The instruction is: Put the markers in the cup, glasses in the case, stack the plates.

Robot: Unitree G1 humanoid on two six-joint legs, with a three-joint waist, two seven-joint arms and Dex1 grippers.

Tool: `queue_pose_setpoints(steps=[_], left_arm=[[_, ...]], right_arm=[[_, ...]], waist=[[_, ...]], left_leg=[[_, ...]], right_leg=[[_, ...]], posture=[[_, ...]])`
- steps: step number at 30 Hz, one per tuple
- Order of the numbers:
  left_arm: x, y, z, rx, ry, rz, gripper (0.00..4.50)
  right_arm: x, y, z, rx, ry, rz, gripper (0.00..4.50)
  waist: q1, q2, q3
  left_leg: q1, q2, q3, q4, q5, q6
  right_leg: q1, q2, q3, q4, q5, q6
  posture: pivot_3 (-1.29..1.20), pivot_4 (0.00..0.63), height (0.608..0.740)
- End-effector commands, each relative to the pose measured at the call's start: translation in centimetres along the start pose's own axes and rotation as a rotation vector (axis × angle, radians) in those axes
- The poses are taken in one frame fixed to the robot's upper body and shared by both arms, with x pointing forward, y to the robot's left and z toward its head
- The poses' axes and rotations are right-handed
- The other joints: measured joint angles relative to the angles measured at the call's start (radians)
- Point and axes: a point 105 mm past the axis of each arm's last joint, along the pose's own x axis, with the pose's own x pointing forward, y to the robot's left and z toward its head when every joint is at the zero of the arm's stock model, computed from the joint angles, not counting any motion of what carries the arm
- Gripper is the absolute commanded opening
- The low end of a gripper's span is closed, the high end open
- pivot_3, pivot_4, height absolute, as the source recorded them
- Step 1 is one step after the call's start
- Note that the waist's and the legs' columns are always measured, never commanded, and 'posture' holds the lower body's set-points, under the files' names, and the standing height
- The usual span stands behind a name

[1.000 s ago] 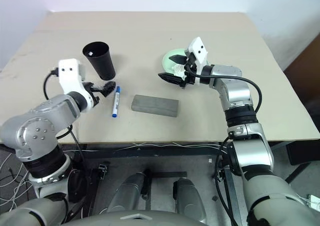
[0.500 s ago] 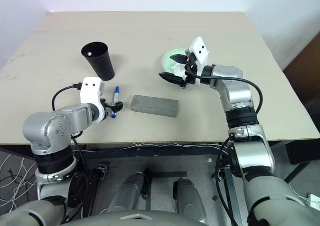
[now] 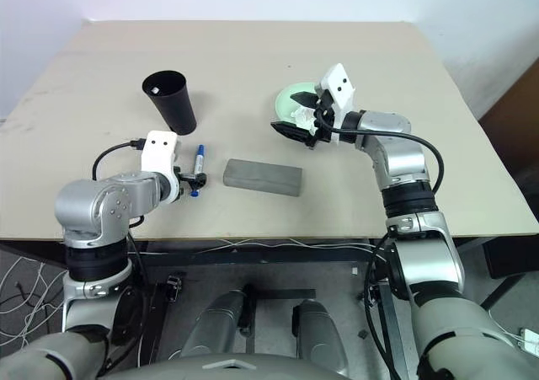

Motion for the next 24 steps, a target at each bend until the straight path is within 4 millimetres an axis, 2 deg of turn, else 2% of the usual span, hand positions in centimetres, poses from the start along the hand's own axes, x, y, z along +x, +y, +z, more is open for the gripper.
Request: queue_pose_setpoints(steps=[1, 2, 5, 16, 20, 24], left_arm=[[0.5, -0.6, -0.4, -0.020, 0.031, -0.040, 4.47], [0.6, -0.8, -0.3, -0.025, 0.023, -0.052, 4.47], [0.5, -1.2, 0.1, -0.031, -0.008, -0.059, 3.88], [0.4, -0.5, 0.6, 0.017, -0.046, -0.010, 0.35], [0.3, -0.9, 1.4, 0.053, -0.090, -0.016, 0.29], [-0.3, -1.5, 3.7, 0.162, -0.242, -0.042, 0.29]], right_arm=[[-0.6, -0.6, 1.3, -0.053, -0.030, -0.031, 4.50], [-0.6, -0.7, 1.3, -0.054, -0.030, -0.031, 4.50], [-0.6, -0.6, 1.2, -0.059, -0.024, -0.026, 4.50], [-0.6, -0.4, 0.9, -0.053, -0.035, -0.040, 4.50], [-0.6, -0.6, 0.8, -0.057, -0.033, -0.051, 4.50], [-0.9, -0.6, 1.3, -0.058, -0.044, -0.051, 4.50]], waist=[[0.000, 0.001, 0.000], [0.000, 0.001, 0.000], [0.001, 0.001, 0.000], [0.003, 0.001, 0.000], [0.003, 0.001, 0.000], [0.001, 0.001, 0.000]], left_leg=[[0.000, 0.000, 0.000, 0.000, 0.000, 0.000], [0.000, 0.000, 0.000, 0.000, 0.000, 0.000], [-0.001, 0.000, 0.000, -0.001, 0.000, 0.000], [-0.004, 0.000, 0.000, -0.001, 0.000, 0.000], [-0.004, 0.000, 0.000, -0.002, 0.000, 0.000], [-0.005, 0.000, 0.000, -0.002, 0.000, 0.000]], right_leg=[[0.000, 0.000, 0.000, -0.001, 0.001, 0.000], [0.000, 0.000, 0.000, -0.001, 0.002, 0.000], [0.000, -0.001, 0.000, -0.002, 0.003, 0.000], [-0.002, -0.001, 0.000, -0.006, 0.005, 0.004], [-0.002, -0.001, 0.000, -0.006, 0.005, 0.003], [-0.003, -0.001, 0.000, -0.007, 0.004, 0.001]], posture=[[0.00, 0.150, 0.727], [0.00, 0.150, 0.727], [0.00, 0.150, 0.727], [0.00, 0.150, 0.727], [0.00, 0.150, 0.727], [0.00, 0.150, 0.727]])
